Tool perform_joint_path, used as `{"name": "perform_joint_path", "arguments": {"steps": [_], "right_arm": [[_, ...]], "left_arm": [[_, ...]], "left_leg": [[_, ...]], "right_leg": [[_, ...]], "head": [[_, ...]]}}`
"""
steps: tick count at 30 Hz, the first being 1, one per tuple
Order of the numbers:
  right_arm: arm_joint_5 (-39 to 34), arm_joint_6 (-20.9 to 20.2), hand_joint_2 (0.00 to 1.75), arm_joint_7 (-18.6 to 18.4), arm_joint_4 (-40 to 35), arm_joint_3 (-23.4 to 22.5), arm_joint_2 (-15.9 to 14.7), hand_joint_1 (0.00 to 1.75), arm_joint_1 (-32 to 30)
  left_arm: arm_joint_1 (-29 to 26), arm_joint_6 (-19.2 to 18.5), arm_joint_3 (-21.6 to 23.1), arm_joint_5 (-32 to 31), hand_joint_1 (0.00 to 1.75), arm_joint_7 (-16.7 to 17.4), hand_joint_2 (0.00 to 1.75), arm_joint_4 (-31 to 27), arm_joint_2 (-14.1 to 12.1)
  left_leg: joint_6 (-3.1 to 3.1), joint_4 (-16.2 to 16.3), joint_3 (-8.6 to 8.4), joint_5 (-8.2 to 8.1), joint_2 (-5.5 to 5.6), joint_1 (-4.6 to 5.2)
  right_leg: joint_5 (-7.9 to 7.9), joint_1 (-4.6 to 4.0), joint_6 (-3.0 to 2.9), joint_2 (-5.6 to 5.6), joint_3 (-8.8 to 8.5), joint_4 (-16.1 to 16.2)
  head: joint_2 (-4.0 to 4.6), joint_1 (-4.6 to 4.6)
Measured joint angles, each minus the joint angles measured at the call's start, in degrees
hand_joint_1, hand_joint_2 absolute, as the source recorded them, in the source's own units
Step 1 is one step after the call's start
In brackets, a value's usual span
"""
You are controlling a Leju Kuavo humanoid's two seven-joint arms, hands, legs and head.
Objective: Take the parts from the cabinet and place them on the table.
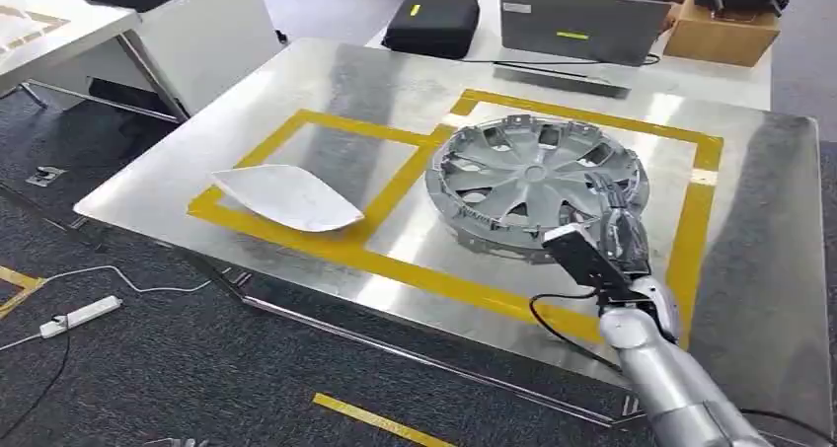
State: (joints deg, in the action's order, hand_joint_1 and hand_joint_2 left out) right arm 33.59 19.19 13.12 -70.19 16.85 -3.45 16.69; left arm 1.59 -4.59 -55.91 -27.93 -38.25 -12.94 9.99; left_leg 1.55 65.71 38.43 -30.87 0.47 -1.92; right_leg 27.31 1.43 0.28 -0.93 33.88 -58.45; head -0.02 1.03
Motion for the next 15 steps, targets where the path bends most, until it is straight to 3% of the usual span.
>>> {"name": "perform_joint_path", "arguments": {"steps": [2,3,4,6,7,8,9,10,12,13,14,15], "right_arm": [[-0.1,0.0,0.0,1.2,-3.0,-2.5,-0.4,0.0,-3.9],[-0.3,0.3,0.0,1.6,-4.0,-3.5,-0.4,0.0,-5.6],[-0.7,0.9,0.0,2.5,-5.6,-4.9,-0.4,0.0,-7.4],[-2.6,2.5,0.0,4.8,-8.6,-8.4,-0.4,0.0,-11.3],[-3.4,3.2,0.0,6.5,-9.6,-10.1,-0.2,0.0,-12.9],[-4.1,3.9,0.0,8.0,-10.3,-11.9,0.3,0.0,-14.5],[-4.9,4.6,0.0,9.2,-10.8,-13.9,0.4,0.0,-15.7],[-5.8,5.0,0.0,10.6,-10.9,-15.8,0.7,0.0,-16.6],[-7.3,5.4,0.0,12.5,-11.1,-19.8,1.2,0.0,-18.7],[-7.6,5.5,0.0,12.9,-11.1,-21.3,1.3,0.0,-19.5],[-7.6,5.5,0.0,13.1,-11.1,-22.5,1.6,0.0,-20.2],[-7.6,5.5,0.0,13.2,-11.2,-23.2,1.8,0.0,-20.4]], "left_arm": [[0.1,0.1,-0.5,0.0,0.0,-0.1,0.0,0.0,0.2],[0.1,0.2,-0.7,0.0,0.0,-0.2,0.0,0.0,0.2],[0.1,0.3,-0.9,-0.1,0.0,-0.2,0.0,0.0,0.3],[0.1,0.6,-1.4,-0.5,0.0,-0.4,0.0,0.0,0.6],[0.2,0.9,-1.7,-0.7,0.0,-0.5,0.0,0.0,0.6],[0.3,1.1,-2.0,-1.0,0.0,-0.5,0.0,-0.1,0.5],[0.3,1.3,-2.3,-1.3,0.0,-0.6,0.0,-0.1,0.8],[0.3,1.4,-2.4,-1.6,0.0,-0.7,0.0,-0.1,0.9],[0.3,1.6,-2.9,-1.9,0.0,-0.7,0.0,-0.1,1.2],[0.3,1.6,-3.1,-1.9,0.0,-0.7,0.0,-0.2,1.4],[0.5,1.6,-3.3,-1.9,0.0,-0.7,0.0,-0.2,1.4],[0.5,1.6,-3.4,-1.9,0.0,-0.7,0.0,-0.3,1.5]], "left_leg": [[-0.12,9.2,2.47,-4.96,-0.02,0.09],[-0.36,10.9,2.32,-5.76,-0.02,0.24],[-0.71,9.9,0.91,-5.36,-0.01,0.46],[-2.32,0.2,-5.86,-2.23,0.36,1.18],[-3.53,-5.4,-9.72,-1.05,1.8,1.69],[-4.29,-8.6,-11.41,-1.95,3.4,2.0],[-3.67,-8.6,-11.13,-0.9,2.88,2.26],[-3.49,-8.6,-11.07,-0.79,2.48,2.51],[-3.72,-8.9,-10.91,0.24,1.67,2.86],[-3.92,-9.8,-10.5,1.33,0.67,2.21],[-4.46,-9.9,-9.8,1.99,0.19,2.37],[-4.64,-9.9,-9.08,2.55,-0.46,2.36]], "right_leg": [[-0.67,-0.4,-0.4,-0.05,0.98,0.0],[-1.03,-0.62,-0.43,-0.24,1.46,0.0],[-1.4,-0.84,-0.43,-0.49,1.94,0.0],[-2.28,-1.33,-0.28,-1.26,2.9,0.0],[-2.72,-1.38,-0.19,-1.57,3.2,0.0],[-3.14,-1.55,0.08,-1.61,3.4,0.0],[-3.52,-1.44,0.37,-1.93,3.49,0.0],[-3.9,-1.2,0.76,-2.02,3.64,0.1],[-5.06,-0.88,1.65,-2.91,3.75,0.7],[-4.53,-0.69,1.64,-2.51,4.18,0.2],[-1.54,-0.84,1.67,-0.95,5.19,-1.2],[2.14,-0.7,1.96,-0.22,6.51,-4.4]], "head": [[0.0,-0.04],[0.0,-0.02],[0.0,0.0],[0.0,-0.02],[0.0,-0.02],[0.0,-0.11],[0.0,-0.18],[0.0,-0.11],[0.0,-0.15],[0.0,-0.11],[0.0,-0.45],[0.0,-0.76]]}}
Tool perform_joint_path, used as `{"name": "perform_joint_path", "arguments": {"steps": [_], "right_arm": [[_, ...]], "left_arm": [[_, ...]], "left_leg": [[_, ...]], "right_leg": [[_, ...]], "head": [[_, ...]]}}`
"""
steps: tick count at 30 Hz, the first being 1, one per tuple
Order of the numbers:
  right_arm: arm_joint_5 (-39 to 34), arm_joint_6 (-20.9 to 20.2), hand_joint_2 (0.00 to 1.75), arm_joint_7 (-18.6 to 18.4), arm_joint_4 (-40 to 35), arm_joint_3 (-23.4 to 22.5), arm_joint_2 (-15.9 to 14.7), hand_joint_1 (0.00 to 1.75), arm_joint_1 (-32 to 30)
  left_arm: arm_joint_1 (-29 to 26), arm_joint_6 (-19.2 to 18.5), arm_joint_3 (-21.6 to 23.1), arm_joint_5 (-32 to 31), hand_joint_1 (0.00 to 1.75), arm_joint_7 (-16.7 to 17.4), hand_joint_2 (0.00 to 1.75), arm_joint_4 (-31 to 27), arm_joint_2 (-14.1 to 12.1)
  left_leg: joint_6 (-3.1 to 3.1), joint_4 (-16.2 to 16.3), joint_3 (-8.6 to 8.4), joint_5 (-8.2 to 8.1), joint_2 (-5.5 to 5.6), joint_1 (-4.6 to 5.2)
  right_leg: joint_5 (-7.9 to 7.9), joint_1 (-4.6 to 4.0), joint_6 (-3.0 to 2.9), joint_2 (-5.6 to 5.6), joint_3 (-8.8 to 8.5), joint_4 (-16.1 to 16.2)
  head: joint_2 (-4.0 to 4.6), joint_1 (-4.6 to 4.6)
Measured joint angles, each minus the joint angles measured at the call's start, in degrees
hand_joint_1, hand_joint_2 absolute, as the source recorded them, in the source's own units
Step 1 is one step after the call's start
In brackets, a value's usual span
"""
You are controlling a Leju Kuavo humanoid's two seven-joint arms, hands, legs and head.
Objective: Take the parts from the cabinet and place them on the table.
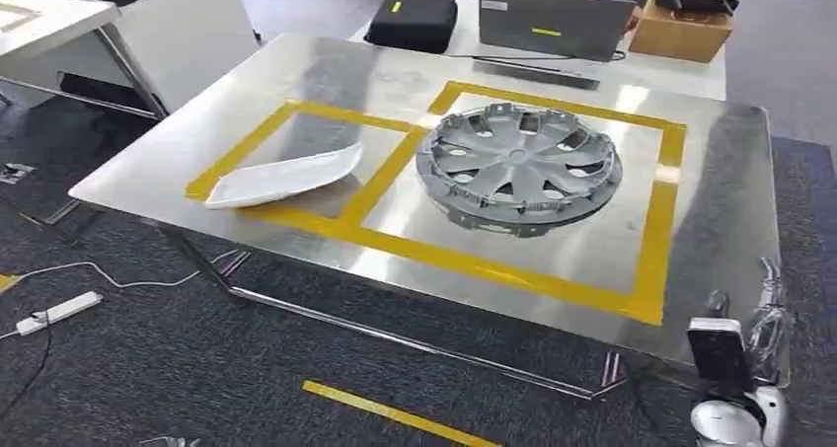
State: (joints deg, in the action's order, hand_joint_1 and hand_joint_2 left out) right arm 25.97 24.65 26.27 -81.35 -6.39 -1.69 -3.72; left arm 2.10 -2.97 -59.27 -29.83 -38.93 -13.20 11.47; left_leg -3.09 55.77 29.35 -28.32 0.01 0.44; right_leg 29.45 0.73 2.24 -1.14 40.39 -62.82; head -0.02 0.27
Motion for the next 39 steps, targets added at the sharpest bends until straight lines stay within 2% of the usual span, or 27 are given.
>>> {"name": "perform_joint_path", "arguments": {"steps": [2,3,4,6,7,8,9,10,12,13,14,15,17,18,20,22,23,24,25,28,29,30,32,34,36,38,39], "right_arm": [[0.0,0.0,0.0,0.1,0.0,-1.3,0.3,0.0,-0.2],[0.1,0.0,0.0,0.1,0.0,-1.8,0.4,0.0,-0.5],[0.2,0.0,0.0,0.1,0.0,-2.3,0.6,0.0,-0.7],[-0.3,0.6,0.0,0.2,0.0,-3.4,0.9,0.0,-0.8],[-1.2,1.1,0.0,0.7,0.0,-4.4,1.1,0.0,-0.8],[-2.4,1.3,0.0,1.6,0.1,-5.7,1.5,0.0,-0.8],[-3.4,1.3,0.0,2.6,0.1,-7.3,1.8,0.0,-0.5],[-4.2,1.4,0.0,3.6,0.3,-9.1,2.4,0.0,-0.8],[-5.0,1.3,0.0,5.1,1.0,-13.1,3.1,0.0,-1.3],[-5.3,1.1,0.0,5.4,1.5,-15.1,3.5,0.0,-1.2],[-5.4,0.8,0.0,5.7,2.3,-17.2,4.0,0.0,-1.2],[-5.5,0.3,0.0,5.7,3.2,-18.9,4.2,0.0,-1.1],[-5.4,-0.8,0.0,5.7,6.4,-22.1,4.6,0.0,-0.1],[-5.1,-1.4,0.0,5.8,9.1,-24.0,4.7,0.0,0.4],[-3.9,-2.4,0.0,6.5,15.6,-28.3,4.7,0.0,1.3],[-2.8,-3.1,0.0,7.5,22.4,-31.7,4.7,0.0,2.5],[-1.9,-3.5,0.0,8.0,26.7,-33.3,4.7,0.0,3.4],[-1.0,-4.7,0.0,7.6,31.4,-34.4,4.7,0.0,4.0],[0.2,-6.2,0.0,6.0,35.5,-35.4,4.5,0.0,4.2],[2.7,-11.7,0.0,-1.8,48.1,-37.4,4.6,0.0,4.7],[3.1,-12.5,0.0,-3.4,51.3,-37.9,5.1,0.0,4.6],[3.5,-13.2,0.0,-4.8,54.0,-38.1,5.7,0.0,4.6],[4.2,-13.8,0.0,-6.0,58.3,-38.3,6.4,0.0,4.8],[5.7,-14.5,0.0,-7.5,61.3,-38.3,6.8,0.0,5.0],[7.6,-14.8,0.0,-8.6,63.4,-38.3,7.6,0.0,4.9],[9.0,-14.8,0.0,-9.1,64.7,-37.8,8.2,0.0,5.1],[9.4,-14.8,0.0,-9.3,65.3,-37.5,8.8,0.0,5.5]], "left_arm": [[-0.1,0.0,-0.2,-0.2,0.0,0.0,0.0,0.0,0.1],[-0.1,0.0,-0.4,-0.3,0.0,0.0,0.0,0.0,0.2],[-0.1,0.0,-0.4,-0.4,0.0,0.0,0.0,0.0,0.2],[0.0,0.0,-0.5,-0.7,0.0,0.0,0.0,0.0,0.3],[0.1,0.0,-0.6,-1.1,0.0,0.1,0.0,0.0,0.3],[0.2,0.1,-0.8,-1.3,0.0,0.1,0.0,-0.2,0.2],[0.1,0.2,-0.9,-1.7,0.0,0.1,0.0,-0.2,0.6],[0.2,0.2,-1.0,-2.0,0.0,0.1,0.0,-0.2,0.4],[0.4,0.3,-1.4,-2.6,0.0,0.2,0.0,-0.2,0.6],[0.3,0.3,-1.5,-2.9,0.0,0.2,0.0,-0.2,0.7],[0.2,0.3,-1.7,-3.1,0.0,0.3,0.0,-0.2,0.6],[0.1,0.3,-1.9,-3.5,0.0,0.3,0.0,-0.2,0.6],[0.0,0.3,-2.2,-3.8,0.0,0.3,0.0,-0.2,0.6],[0.1,0.3,-2.4,-4.1,0.0,0.4,0.0,-0.2,0.6],[0.3,0.2,-2.7,-4.7,0.0,0.8,0.0,-0.2,0.7],[0.3,0.2,-2.9,-4.9,0.0,0.9,0.0,-0.2,0.7],[0.4,0.2,-3.0,-5.2,0.0,0.9,0.0,-0.2,0.7],[0.7,0.2,-3.2,-5.4,0.0,0.9,1.75,-0.3,0.5],[1.0,0.2,-3.3,-5.7,0.0,1.0,1.75,-0.3,0.7],[1.3,0.7,-3.3,-7.0,0.0,1.5,1.75,-0.3,0.9],[1.5,0.9,-3.4,-7.2,0.0,1.6,1.75,-0.3,0.9],[1.4,1.0,-3.4,-7.2,0.0,1.6,0.0,-0.3,1.0],[1.0,1.0,-3.4,-7.6,0.0,1.7,0.0,-0.3,1.1],[0.9,1.0,-3.5,-7.7,0.0,1.8,0.0,-0.3,1.0],[0.9,1.0,-3.5,-7.9,0.0,1.9,0.0,-0.3,1.0],[1.0,1.0,-3.6,-8.0,0.0,1.9,0.0,-0.3,1.0],[1.1,1.0,-3.6,-8.1,0.0,1.9,0.0,-0.3,0.9]], "left_leg": [[0.05,0.1,1.76,1.22,-1.52,0.06],[0.11,0.1,2.63,1.79,-2.24,0.03],[0.24,0.2,3.5,2.37,-3.01,-0.02],[0.73,0.7,5.25,3.26,-4.53,-0.26],[1.08,1.3,6.07,3.53,-5.07,-0.39],[1.41,2.1,6.37,3.71,-5.3,-0.05],[1.75,2.9,6.76,3.69,-5.88,-0.02],[2.12,3.1,6.6,4.09,-6.37,0.07],[2.69,2.9,6.56,4.83,-7.4,-0.26],[3.16,3.0,6.88,4.74,-7.37,-0.42],[3.77,4.1,7.27,1.93,-4.34,-0.77],[3.95,6.9,7.71,-1.62,-2.25,-0.86],[4.0,15.3,9.18,-7.77,-0.7,-0.83],[3.83,18.5,9.43,-8.98,-0.54,-0.78],[2.96,17.9,7.07,-6.88,-0.39,-0.47],[1.46,9.3,1.27,-3.23,0.63,0.01],[0.44,4.0,-2.24,-2.7,1.9,0.39],[-0.49,-0.5,-4.89,-4.23,2.13,0.75],[0.34,-0.4,-4.58,-3.8,1.82,0.74],[0.08,-1.4,-4.18,-2.47,1.55,0.68],[-0.09,-2.0,-3.75,-1.52,1.03,0.35],[-0.57,-2.2,-3.04,-0.84,1.02,0.24],[-0.4,-2.1,-1.68,0.18,0.29,0.34],[-0.07,-1.9,-0.49,0.96,-0.41,0.24],[0.55,-1.5,0.29,1.36,-0.75,-0.12],[1.15,-0.2,1.16,1.25,-1.07,-0.42],[1.7,0.7,1.8,0.95,-1.24,-0.07]], "right_leg": [[5.77,0.12,0.66,0.65,1.77,-8.8],[6.21,0.19,0.97,0.69,1.95,-11.8],[4.76,0.39,1.25,0.73,1.11,-12.7],[0.43,0.8,1.97,1.46,-3.73,-8.2],[-0.45,1.1,2.46,2.76,-7.78,-3.2],[1.53,1.45,2.97,5.94,-12.23,2.6],[3.29,0.72,2.4,6.42,-15.27,6.7],[3.52,0.85,1.09,6.25,-13.84,6.4],[3.08,0.53,0.18,5.22,-13.31,6.0],[2.37,0.66,-0.77,4.64,-12.66,6.1],[1.66,0.71,-1.24,4.08,-11.85,6.1],[0.97,0.71,-1.72,3.47,-11.15,6.0],[-0.51,0.48,-2.05,1.89,-9.95,6.0],[-1.27,0.3,-2.1,1.06,-9.07,5.9],[-2.67,-0.16,-2.14,-0.35,-7.08,5.7],[-3.94,-0.62,-2.14,-1.66,-5.51,5.7],[-4.3,-0.56,-2.2,-1.94,-5.0,5.7],[-4.78,-1.06,-1.97,-2.46,-4.62,5.5],[-5.29,-0.69,-1.66,-2.68,-4.75,5.8],[-6.66,-0.82,-0.51,-3.13,-4.6,6.5],[-5.46,-0.7,-0.59,-2.17,-3.6,5.5],[-2.43,-0.67,-0.51,-0.87,-2.15,2.7],[3.36,-0.28,0.12,0.37,1.26,-7.0],[5.48,0.06,0.76,0.68,2.1,-12.2],[3.04,0.55,1.27,0.97,-2.93,-6.5],[0.19,1.17,1.79,1.55,-10.95,5.0],[1.4,0.83,1.64,1.37,-11.59,7.0]], "head": [[0.0,0.06],[0.0,-0.05],[0.0,-0.05],[0.0,0.0],[0.0,0.0],[0.0,-0.18],[0.0,-0.45],[0.0,-0.18],[0.0,-0.24],[0.0,-0.31],[0.0,-0.16],[0.0,-0.22],[0.0,-0.02],[0.0,-0.09],[0.0,-0.07],[0.0,-0.05],[0.0,-0.11],[0.0,-0.07],[0.0,-0.16],[0.0,0.01],[0.0,-0.06],[0.0,-0.77],[0.0,-0.9],[0.0,-1.01],[0.0,-1.03],[0.0,-1.1],[0.0,-1.21]]}}
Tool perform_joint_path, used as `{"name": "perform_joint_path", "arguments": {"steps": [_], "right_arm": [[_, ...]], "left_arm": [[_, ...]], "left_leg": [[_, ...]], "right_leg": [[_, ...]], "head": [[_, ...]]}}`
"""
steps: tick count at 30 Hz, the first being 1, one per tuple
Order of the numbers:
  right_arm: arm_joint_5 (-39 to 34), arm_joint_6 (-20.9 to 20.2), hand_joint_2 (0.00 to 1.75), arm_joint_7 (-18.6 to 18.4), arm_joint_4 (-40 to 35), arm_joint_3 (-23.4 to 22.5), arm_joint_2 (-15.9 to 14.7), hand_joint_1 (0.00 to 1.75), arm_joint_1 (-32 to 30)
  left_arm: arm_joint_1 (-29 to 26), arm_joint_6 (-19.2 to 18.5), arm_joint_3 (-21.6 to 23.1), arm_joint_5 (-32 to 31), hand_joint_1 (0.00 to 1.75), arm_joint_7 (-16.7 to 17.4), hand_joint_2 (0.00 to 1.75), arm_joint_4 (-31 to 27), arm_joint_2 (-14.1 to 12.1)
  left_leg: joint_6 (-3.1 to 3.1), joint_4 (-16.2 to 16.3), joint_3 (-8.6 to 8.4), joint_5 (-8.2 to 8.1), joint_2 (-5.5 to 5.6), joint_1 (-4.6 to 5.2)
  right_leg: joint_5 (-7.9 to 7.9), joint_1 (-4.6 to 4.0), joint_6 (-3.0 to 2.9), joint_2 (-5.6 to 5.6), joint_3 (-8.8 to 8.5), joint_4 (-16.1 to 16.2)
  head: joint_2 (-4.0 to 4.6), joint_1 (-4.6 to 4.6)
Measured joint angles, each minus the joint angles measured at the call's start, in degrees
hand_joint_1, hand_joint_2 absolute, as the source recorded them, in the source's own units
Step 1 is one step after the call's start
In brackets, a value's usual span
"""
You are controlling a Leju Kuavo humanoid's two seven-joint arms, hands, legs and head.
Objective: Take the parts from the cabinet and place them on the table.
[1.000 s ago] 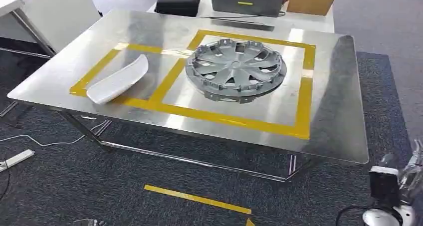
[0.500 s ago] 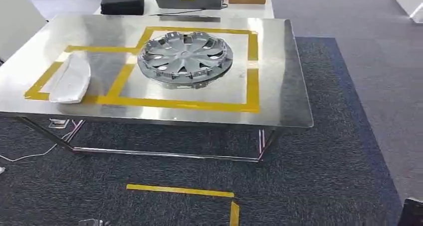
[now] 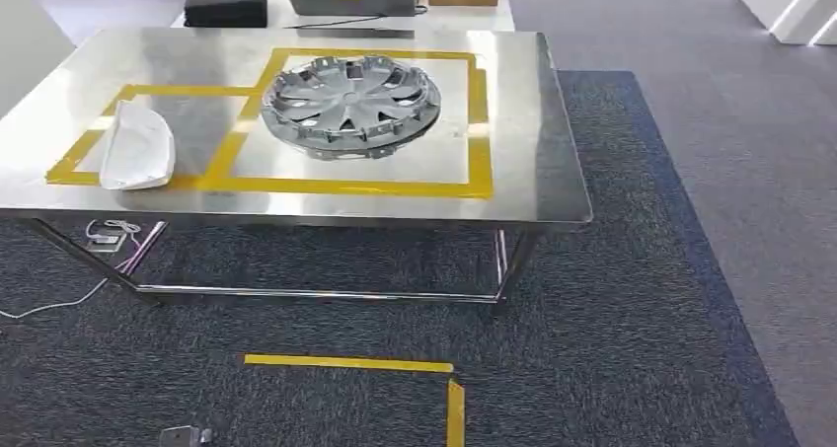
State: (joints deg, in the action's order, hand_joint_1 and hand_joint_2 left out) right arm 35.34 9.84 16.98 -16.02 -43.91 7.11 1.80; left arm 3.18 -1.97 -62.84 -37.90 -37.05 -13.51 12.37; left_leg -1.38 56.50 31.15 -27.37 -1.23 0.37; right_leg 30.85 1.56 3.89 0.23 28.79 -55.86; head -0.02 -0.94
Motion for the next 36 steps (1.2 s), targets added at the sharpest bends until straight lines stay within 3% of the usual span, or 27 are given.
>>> {"name": "perform_joint_path", "arguments": {"steps": [1,3,5,6,8,9,10,11,12,14,15,17,19,20,21,22,23,24,25,27,29,30,31,32,34,35,36], "right_arm": [[0.1,0.0,0.0,0.0,0.5,0.2,0.2,0.0,0.0],[0.2,-0.1,0.0,-0.1,1.4,0.3,0.6,0.0,-0.1],[0.3,-0.1,0.0,-0.2,1.9,0.3,0.9,0.0,-0.1],[0.3,-0.1,0.0,-0.2,2.1,0.3,1.0,0.0,0.0],[0.9,-0.4,0.0,-0.7,2.4,0.4,1.0,0.0,0.1],[1.6,-0.5,0.0,-1.1,2.5,0.7,1.0,0.0,0.0],[2.5,-0.5,0.0,-1.4,2.6,1.0,1.0,0.0,0.0],[3.3,-0.6,0.0,-1.6,2.9,1.4,1.0,0.0,0.0],[4.4,-0.6,0.0,-1.9,3.0,1.9,1.0,0.0,0.1],[5.9,-0.5,0.0,-2.4,3.3,3.0,1.2,0.0,0.0],[6.4,-0.5,0.0,-2.5,3.4,3.4,1.3,0.0,0.1],[6.6,-0.5,0.0,-2.6,3.5,4.0,1.3,0.0,0.2],[6.8,-0.9,0.0,-2.9,3.7,4.5,1.4,0.0,0.1],[6.9,-1.1,0.0,-3.0,3.9,4.5,1.4,0.0,0.0],[6.9,-1.3,0.0,-3.1,3.9,4.6,1.4,0.0,0.0],[7.0,-1.5,0.0,-3.3,4.0,4.7,1.4,0.0,0.0],[7.1,-1.6,0.0,-3.5,4.0,4.8,1.4,0.0,0.0],[7.1,-1.7,0.0,-3.6,4.1,4.9,1.4,0.0,0.1],[7.1,-2.0,0.0,-3.7,4.1,5.0,1.4,0.0,0.1],[7.1,-2.5,0.0,-4.0,4.2,5.0,1.4,0.0,0.0],[7.2,-3.0,0.0,-3.7,4.2,5.2,1.7,0.0,0.1],[7.1,-3.4,0.0,-3.5,4.2,5.4,1.7,0.0,0.3],[7.1,-3.5,0.0,-3.3,4.2,5.4,1.7,0.0,0.5],[6.8,-4.2,0.0,-2.9,4.3,5.5,2.1,0.0,0.6],[6.2,-5.1,0.0,-2.3,4.3,5.4,2.2,0.0,0.6],[6.2,-5.3,0.0,-2.0,4.3,5.4,2.2,0.0,0.4],[6.2,-5.6,0.0,-1.7,4.3,5.4,2.3,0.0,0.5]], "left_arm": [[0.1,0.0,0.0,0.0,0.0,0.0,0.0,0.0,0.0],[0.1,0.0,0.0,-0.2,0.0,0.0,0.0,0.0,0.0],[0.0,0.0,-0.1,-0.2,0.0,0.0,0.0,0.0,-0.2],[0.0,0.0,-0.1,-0.2,0.0,0.0,0.0,0.0,-0.2],[0.0,0.1,-0.2,-0.2,0.0,0.0,0.0,0.0,-0.3],[0.0,0.2,-0.2,-0.4,0.0,0.3,0.0,0.0,-0.3],[-0.1,0.2,-0.2,-0.5,0.0,0.5,0.0,0.0,-0.3],[-0.2,0.3,-0.2,-0.6,0.0,0.6,0.0,0.0,-0.3],[-0.2,0.3,-0.2,-0.7,0.0,0.7,0.0,0.0,-0.3],[-0.1,0.3,-0.3,-0.7,0.0,0.9,0.0,0.0,-0.3],[0.1,0.4,-0.3,-0.8,0.0,0.9,0.0,0.0,-0.3],[0.1,0.7,-0.3,-1.0,0.0,1.0,0.0,0.0,-0.2],[-0.2,1.1,-0.3,-1.2,0.0,1.0,0.0,0.0,-0.2],[-0.2,1.2,-0.3,-1.3,0.0,1.0,0.0,0.0,-0.2],[-0.1,1.4,-0.3,-1.4,0.0,1.1,0.0,0.0,-0.2],[0.0,1.6,-0.4,-1.4,0.0,1.1,0.0,0.0,-0.2],[-0.1,1.6,-0.4,-1.6,0.0,1.2,0.0,0.0,-0.2],[-0.1,1.7,-0.4,-1.6,0.0,1.2,0.0,0.0,-0.2],[-0.2,1.9,-0.4,-1.9,0.0,1.2,0.0,0.0,-0.2],[-0.2,2.0,-0.4,-2.1,0.0,1.2,0.0,0.0,-0.2],[-0.1,2.0,-0.4,-2.4,0.0,1.2,0.0,0.0,-0.2],[0.0,2.0,-0.4,-2.6,0.0,1.3,0.0,0.0,-0.2],[-0.1,2.0,-0.4,-2.7,0.0,1.3,0.0,0.0,-0.2],[-0.1,2.0,-0.4,-2.8,0.0,1.4,0.0,0.0,-0.2],[-0.1,2.0,-0.4,-3.4,0.0,1.4,0.0,0.0,-0.2],[-0.2,2.0,-0.4,-3.8,0.0,1.4,0.0,0.0,-0.3],[-0.2,2.0,-0.4,-4.0,0.0,1.4,0.0,0.0,-0.3]], "left_leg": [[0.35,0.4,0.19,0.09,0.02,-0.03],[1.0,0.4,0.22,0.53,0.04,-0.24],[1.64,1.1,0.5,-0.13,0.26,-0.43],[1.99,2.9,1.26,-2.16,0.47,-0.45],[2.41,11.8,4.67,-7.51,0.55,-0.69],[2.5,16.1,6.2,-9.28,0.56,-0.77],[2.52,18.1,6.68,-9.8,0.57,-0.8],[2.46,17.3,5.92,-9.02,0.59,-0.8],[2.3,14.3,4.22,-7.25,0.65,-0.8],[1.7,3.8,-1.53,-2.64,0.9,-0.8],[1.43,0.8,-3.0,-3.43,1.47,-0.79],[1.22,1.0,-2.2,-2.33,1.42,-0.38],[0.48,1.2,-1.74,-1.82,1.4,-0.2],[-0.16,0.6,-1.24,-1.08,1.12,-0.65],[-0.59,0.6,-0.62,-0.57,0.95,-0.55],[-1.13,0.6,-0.03,-0.05,0.91,-0.5],[-1.24,0.6,0.77,0.56,0.89,-0.32],[-1.35,0.7,1.63,1.18,0.75,-0.1],[-1.42,0.7,2.52,1.77,0.67,0.09],[-1.38,0.8,3.92,2.84,0.58,0.38],[-1.18,0.8,5.17,4.0,0.57,0.54],[-1.01,0.9,5.51,4.58,0.56,0.55],[-0.6,1.0,5.9,5.05,0.55,0.77],[-0.31,0.8,5.78,5.72,0.37,0.66],[0.38,0.5,5.89,6.77,0.33,0.29],[0.8,0.4,6.05,7.12,0.41,0.36],[1.37,1.3,6.56,4.55,0.72,0.11]], "right_leg": [[-0.5,0.05,-1.07,-0.42,0.16,-0.4],[-0.55,-0.29,-1.77,-0.26,0.9,-1.0],[-1.14,0.09,-2.89,-0.06,0.7,-0.9],[-1.36,0.1,-3.23,-0.1,0.84,-0.9],[-1.86,-0.04,-3.66,-0.1,1.54,-1.0],[-2.16,-0.16,-3.73,-0.08,1.86,-1.1],[-2.36,-0.24,-3.7,-0.07,2.19,-1.3],[-2.54,-0.27,-3.66,-0.1,2.51,-1.5],[-2.61,-0.27,-3.57,-0.18,2.87,-1.7],[-2.8,-0.26,-3.27,-0.3,3.28,-2.0],[-3.03,-0.23,-2.92,-0.28,3.45,-2.0],[-3.56,-0.44,-2.05,-0.23,3.98,-2.2],[-4.17,-0.31,-1.2,-0.27,4.11,-2.0],[-3.64,-0.19,-0.94,-0.27,4.36,-2.3],[-1.37,-0.18,-0.85,-0.21,5.42,-3.6],[1.85,-0.21,-0.9,-0.25,6.62,-6.7],[5.09,-0.22,-0.8,-0.24,7.96,-11.3],[7.52,-0.28,-0.77,-0.24,9.2,-15.9],[8.55,-0.36,-0.77,-0.23,9.64,-18.8],[6.11,-0.47,-1.06,-0.22,6.86,-17.2],[1.84,-0.74,-1.7,-0.16,0.01,-7.6],[2.06,-1.02,-2.22,-0.04,-3.83,-2.2],[3.08,-1.29,-2.49,0.05,-6.53,1.8],[2.74,-1.41,-2.61,0.03,-5.28,1.5],[2.21,-1.78,-3.35,0.0,-4.78,1.4],[1.18,-1.37,-3.86,0.1,-4.36,1.9],[0.48,-1.23,-4.19,0.37,-3.65,1.8]], "head": [[0.0,0.44],[0.0,0.42],[0.0,0.35],[0.0,0.66],[0.0,0.9],[0.0,0.94],[0.0,0.87],[0.0,0.94],[0.0,0.9],[0.0,0.94],[0.0,0.92],[0.0,0.88],[0.0,0.88],[0.0,0.81],[0.0,0.77],[0.0,0.5],[0.0,0.44],[0.0,0.55],[0.0,0.42],[0.0,0.46],[0.0,0.46],[0.0,0.5],[0.0,0.42],[0.0,0.71],[0.0,0.09],[-0.02,0.13],[0.0,0.13]]}}
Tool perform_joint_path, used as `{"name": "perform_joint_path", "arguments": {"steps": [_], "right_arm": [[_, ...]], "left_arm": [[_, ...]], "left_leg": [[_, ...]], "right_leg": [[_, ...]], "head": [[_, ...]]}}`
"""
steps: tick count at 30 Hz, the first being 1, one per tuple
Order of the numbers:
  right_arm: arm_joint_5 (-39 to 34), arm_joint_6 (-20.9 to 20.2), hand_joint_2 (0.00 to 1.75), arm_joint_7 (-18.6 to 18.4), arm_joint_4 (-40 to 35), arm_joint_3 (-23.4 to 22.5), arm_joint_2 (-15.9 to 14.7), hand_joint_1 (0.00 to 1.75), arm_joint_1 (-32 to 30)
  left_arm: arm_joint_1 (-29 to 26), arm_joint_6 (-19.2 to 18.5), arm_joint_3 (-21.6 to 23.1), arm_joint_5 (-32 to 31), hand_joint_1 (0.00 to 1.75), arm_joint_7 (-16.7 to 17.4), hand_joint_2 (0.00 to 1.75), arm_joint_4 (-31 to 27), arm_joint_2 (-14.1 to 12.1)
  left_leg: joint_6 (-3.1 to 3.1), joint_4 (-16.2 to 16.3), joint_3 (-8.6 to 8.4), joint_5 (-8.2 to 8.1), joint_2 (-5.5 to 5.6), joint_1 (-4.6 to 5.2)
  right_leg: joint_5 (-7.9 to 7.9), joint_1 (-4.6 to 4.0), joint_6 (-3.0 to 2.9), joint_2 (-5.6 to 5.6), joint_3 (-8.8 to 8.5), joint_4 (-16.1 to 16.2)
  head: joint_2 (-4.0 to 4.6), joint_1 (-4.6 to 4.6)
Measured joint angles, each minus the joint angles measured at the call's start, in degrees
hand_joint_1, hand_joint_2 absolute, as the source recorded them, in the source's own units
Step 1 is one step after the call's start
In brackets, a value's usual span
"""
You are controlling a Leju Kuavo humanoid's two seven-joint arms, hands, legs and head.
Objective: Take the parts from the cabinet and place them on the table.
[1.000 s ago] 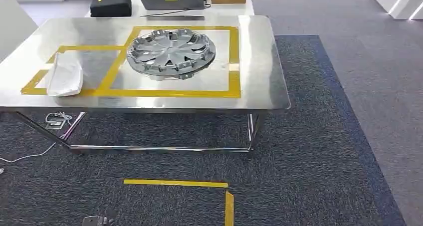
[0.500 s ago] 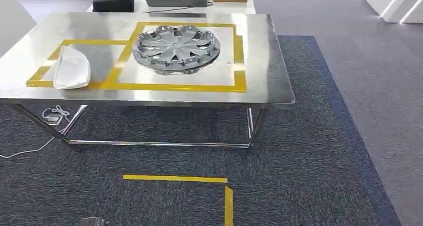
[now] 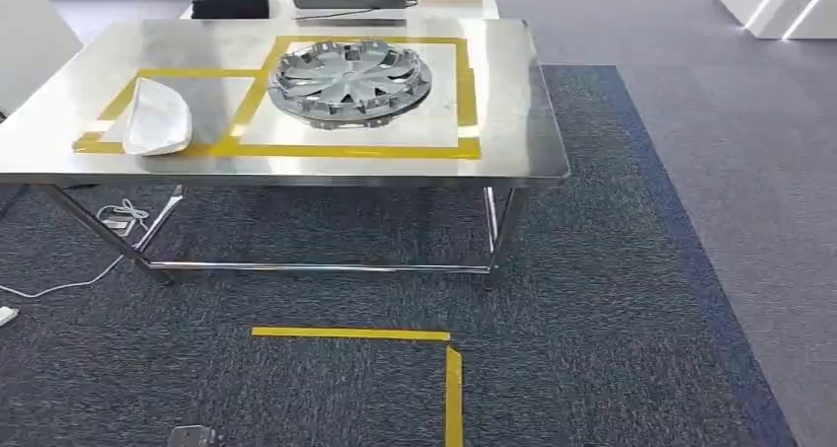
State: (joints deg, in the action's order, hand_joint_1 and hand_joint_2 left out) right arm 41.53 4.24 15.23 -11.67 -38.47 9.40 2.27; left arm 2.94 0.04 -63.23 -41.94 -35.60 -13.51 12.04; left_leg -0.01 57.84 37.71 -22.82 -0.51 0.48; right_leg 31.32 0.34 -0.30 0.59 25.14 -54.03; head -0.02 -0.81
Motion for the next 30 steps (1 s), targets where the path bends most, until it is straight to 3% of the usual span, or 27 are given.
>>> {"name": "perform_joint_path", "arguments": {"steps": [1,2,3,4,5,6,8,9,10,11,13,14,15,16,18,19,20,21,22,23,24,25,26,27,29,30], "right_arm": [[0.0,0.0,0.0,0.1,0.0,0.0,0.0,0.0,0.1],[0.2,0.0,0.0,0.2,0.0,0.0,0.0,0.0,0.1],[0.3,0.0,0.0,0.2,0.0,0.0,0.1,0.0,0.0],[0.4,0.0,0.0,0.2,0.0,0.0,0.1,0.0,0.0],[0.4,0.0,0.0,0.2,0.0,0.0,0.1,0.0,0.0],[0.4,0.0,0.0,0.2,0.0,0.0,0.2,0.0,-0.1],[0.4,0.0,0.0,0.2,0.0,0.0,0.2,0.0,0.0],[0.5,0.0,0.0,0.2,0.0,0.0,0.2,0.0,0.1],[0.5,0.0,0.0,0.2,0.0,0.0,0.2,0.0,0.1],[0.5,0.0,0.0,0.2,0.0,0.0,0.2,0.0,0.3],[0.6,0.1,0.0,0.2,0.0,0.0,0.2,0.0,0.2],[0.8,0.4,0.0,0.1,0.0,0.0,0.2,0.0,-0.1],[1.0,0.6,0.0,0.0,0.1,0.0,0.2,0.0,-0.2],[1.0,0.9,0.0,-0.2,0.1,0.0,0.2,0.0,-0.1],[1.3,1.6,0.0,0.0,0.1,0.0,0.2,0.0,-0.2],[1.4,1.8,0.0,0.2,0.1,0.0,0.2,0.0,-0.2],[1.4,2.1,0.0,0.3,0.1,0.0,0.2,0.0,-0.2],[1.4,2.3,0.0,0.3,0.1,0.0,0.2,0.0,-0.3],[1.4,2.4,0.0,0.3,0.1,0.0,0.2,0.0,-0.4],[1.4,2.4,0.0,0.3,0.1,0.0,0.2,0.0,-0.4],[1.3,2.6,0.0,0.2,0.1,0.0,0.2,0.0,-0.4],[1.3,2.9,0.0,0.0,0.0,-0.1,0.2,0.0,-0.2],[1.3,3.2,0.0,-0.1,0.0,-0.1,0.2,0.0,0.0],[1.4,3.4,0.0,-0.1,0.0,-0.1,0.2,0.0,0.2],[1.5,3.7,0.0,-0.1,0.0,-0.1,0.3,0.0,-0.2],[1.5,3.8,0.0,-0.2,0.0,-0.2,0.3,0.0,-0.5]], "left_arm": [[-0.1,0.0,0.0,-0.3,0.0,0.0,0.0,0.0,0.0],[-0.1,0.0,0.0,-0.4,0.0,0.0,0.0,0.0,0.0],[0.1,0.0,0.0,-0.4,0.0,0.0,0.0,0.0,0.0],[0.1,0.0,0.0,-0.6,0.0,0.0,0.0,0.0,0.0],[0.2,0.0,0.0,-0.6,0.0,0.0,0.0,0.0,0.0],[0.2,0.0,0.1,-0.6,0.0,0.0,0.0,0.0,0.0],[0.2,0.0,0.1,-0.6,0.0,0.0,0.0,0.0,0.0],[0.2,0.0,0.1,-0.7,0.0,0.0,0.0,0.0,0.0],[0.3,-0.1,0.2,-0.7,0.0,0.0,0.0,0.0,0.0],[0.2,-0.1,0.2,-0.7,0.0,0.0,0.0,0.0,0.0],[0.2,-0.2,0.2,-0.8,0.0,0.0,0.0,0.0,0.0],[0.2,-0.4,0.1,-0.7,0.0,0.0,0.0,0.0,0.0],[0.3,-0.5,0.1,-0.8,0.0,0.0,0.0,0.0,0.1],[0.4,-0.5,0.1,-0.7,0.0,0.0,0.0,0.0,0.1],[0.3,-0.1,0.1,-0.7,0.0,0.0,0.0,0.0,0.1],[0.3,0.3,0.0,-0.7,0.0,0.0,0.0,0.0,0.3],[0.4,0.8,0.0,-0.6,0.0,0.0,0.0,0.0,0.6],[0.4,1.1,0.0,-0.6,0.0,-0.1,0.0,0.0,0.8],[0.5,1.2,-0.1,-0.6,0.0,-0.1,0.0,0.0,1.0],[0.5,1.4,-0.1,-0.6,0.0,-0.1,0.0,0.0,1.1],[0.5,1.5,-0.1,-0.6,0.0,-0.1,0.0,0.0,1.3],[0.6,1.6,-0.1,-0.6,0.0,0.0,0.0,0.0,1.4],[0.6,1.6,-0.1,-0.7,0.0,0.0,0.0,0.0,1.6],[0.6,1.6,-0.1,-0.8,0.0,0.0,0.0,0.0,1.6],[0.7,1.6,-0.2,-0.9,0.0,0.1,0.0,0.0,1.8],[0.7,1.6,-0.2,-1.0,0.0,0.1,0.0,0.0,1.9]], "left_leg": [[0.4,2.5,0.6,-4.06,0.08,-0.15],[0.78,6.7,1.34,-8.1,0.1,-0.36],[1.07,11.5,2.05,-11.18,0.1,-0.56],[1.31,15.6,2.33,-12.64,0.1,-0.72],[1.5,17.3,1.84,-12.02,0.1,-0.89],[1.62,16.7,0.27,-10.19,0.12,-1.06],[1.79,9.2,-5.58,-6.54,0.44,-1.41],[1.85,3.1,-9.81,-6.59,1.89,-1.71],[1.68,-0.9,-12.23,-8.16,3.42,-1.62],[1.03,-1.8,-12.32,-8.72,3.28,-1.57],[0.24,-1.3,-11.43,-8.21,2.57,-1.09],[-0.51,-1.6,-10.68,-7.48,1.95,-1.17],[-1.27,-1.8,-9.93,-6.69,0.88,-1.37],[-1.87,-1.8,-9.06,-6.07,0.66,-1.29],[-2.35,-1.8,-7.53,-4.87,-0.77,-0.95],[-2.46,-1.7,-6.64,-4.21,-1.38,-0.79],[-2.47,-1.6,-5.68,-3.53,-1.97,-0.62],[-2.46,-1.4,-4.73,-2.93,-2.72,-0.47],[-2.44,-1.3,-3.93,-2.48,-3.33,-0.34],[-2.36,-1.1,-3.25,-2.05,-3.87,-0.25],[-2.23,-1.0,-2.72,-1.6,-4.3,-0.14],[-2.05,-0.9,-2.74,-1.13,-4.73,-0.05],[-1.68,-0.7,-2.44,-0.74,-5.17,0.2],[-1.34,-0.8,-2.51,-0.05,-5.94,0.12],[-0.77,-1.1,-2.45,0.88,-7.09,-0.23],[-0.35,-1.1,-2.1,0.9,-7.0,-0.16]], "right_leg": [[-0.67,0.01,-0.54,-0.16,0.77,0.0],[-1.37,0.01,-0.53,-0.24,1.57,0.0],[-2.09,0.01,-0.5,-0.28,2.49,-0.1],[-2.76,0.02,-0.38,-0.33,3.37,-0.3],[-3.39,0.09,-0.21,-0.43,4.03,-0.6],[-3.98,0.21,-0.01,-0.57,5.14,-1.1],[-4.86,0.51,0.55,-1.24,7.23,-2.1],[-5.2,0.56,0.96,-1.55,8.04,-2.7],[-5.45,0.39,1.29,-1.85,8.84,-3.2],[-6.04,0.37,1.75,-2.16,9.21,-3.3],[-7.3,0.61,2.66,-2.82,9.67,-3.0],[-8.0,0.56,3.22,-3.39,10.11,-2.8],[-6.67,0.78,3.3,-2.86,10.77,-3.4],[-3.33,0.7,3.35,-1.83,11.97,-5.4],[3.53,0.76,3.64,-1.14,13.98,-13.6],[5.47,0.75,3.81,-1.11,14.71,-17.7],[5.62,0.76,3.9,-1.07,14.75,-20.5],[3.89,0.76,3.89,-1.02,13.56,-20.9],[1.61,0.75,3.82,-0.82,11.47,-19.1],[-0.43,0.72,3.62,-0.33,8.38,-15.5],[-1.34,0.64,3.32,0.86,4.5,-10.3],[0.0,0.44,2.91,3.35,0.21,-4.4],[1.39,-0.03,2.67,4.47,-3.02,0.6],[1.38,-0.12,2.19,4.0,-1.81,0.6],[0.7,-0.42,1.38,2.82,-0.98,0.4],[-0.3,-0.14,0.8,2.34,-0.42,0.8]], "head": [[0.0,0.24],[-0.02,0.35],[0.0,0.26],[0.0,0.29],[0.0,0.29],[0.0,0.26],[-0.02,0.26],[0.0,0.37],[-0.02,0.42],[-0.02,0.31],[0.0,0.27],[-0.02,0.22],[0.0,0.33],[0.0,0.0],[0.0,-0.28],[0.0,-0.3],[-0.02,-0.33],[0.0,-0.33],[0.0,-0.35],[-0.02,-0.35],[0.0,-0.37],[-0.02,-0.33],[0.0,-0.42],[0.0,-0.17],[0.0,-0.7],[0.0,-0.67]]}}
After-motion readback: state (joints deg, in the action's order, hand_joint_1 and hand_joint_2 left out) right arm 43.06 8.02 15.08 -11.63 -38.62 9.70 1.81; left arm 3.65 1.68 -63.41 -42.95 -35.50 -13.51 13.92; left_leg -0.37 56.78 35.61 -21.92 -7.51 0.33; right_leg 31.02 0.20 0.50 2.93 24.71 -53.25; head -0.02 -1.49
